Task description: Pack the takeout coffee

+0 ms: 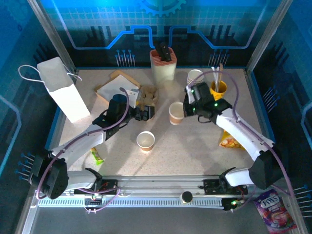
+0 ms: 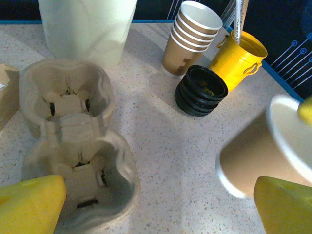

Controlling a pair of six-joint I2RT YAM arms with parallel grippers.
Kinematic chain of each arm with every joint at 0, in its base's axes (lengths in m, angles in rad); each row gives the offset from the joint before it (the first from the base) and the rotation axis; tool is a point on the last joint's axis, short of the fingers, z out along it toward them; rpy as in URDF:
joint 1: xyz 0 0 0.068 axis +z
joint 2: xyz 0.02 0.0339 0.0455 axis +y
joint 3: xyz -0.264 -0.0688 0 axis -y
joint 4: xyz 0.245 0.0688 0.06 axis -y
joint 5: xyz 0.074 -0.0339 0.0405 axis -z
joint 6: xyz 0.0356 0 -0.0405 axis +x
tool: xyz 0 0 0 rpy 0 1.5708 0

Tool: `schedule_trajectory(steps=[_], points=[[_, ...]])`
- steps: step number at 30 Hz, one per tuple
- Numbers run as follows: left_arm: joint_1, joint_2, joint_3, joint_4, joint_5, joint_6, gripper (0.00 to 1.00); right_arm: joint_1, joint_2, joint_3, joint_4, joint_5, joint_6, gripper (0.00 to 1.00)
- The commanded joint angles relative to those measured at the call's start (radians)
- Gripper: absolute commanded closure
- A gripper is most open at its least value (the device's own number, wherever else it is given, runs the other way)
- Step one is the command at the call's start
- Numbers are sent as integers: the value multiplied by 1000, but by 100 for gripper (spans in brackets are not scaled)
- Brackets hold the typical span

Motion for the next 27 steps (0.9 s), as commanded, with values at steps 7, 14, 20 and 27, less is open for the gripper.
schedule_trajectory(steps=[7, 14, 20, 27], points=[[4, -54, -52, -40, -30, -14, 0, 97, -54, -203, 71, 26, 5, 100], [5, -66, -62, -34, -29, -14, 0, 111, -58, -287, 128, 30, 12, 96], [5, -71, -71, -35, -28, -11, 0, 117, -69, -315, 147, 40, 13, 84], [5, -76, -81, -35, -27, -14, 0, 124, -160, -289, 126, 26, 9, 69]])
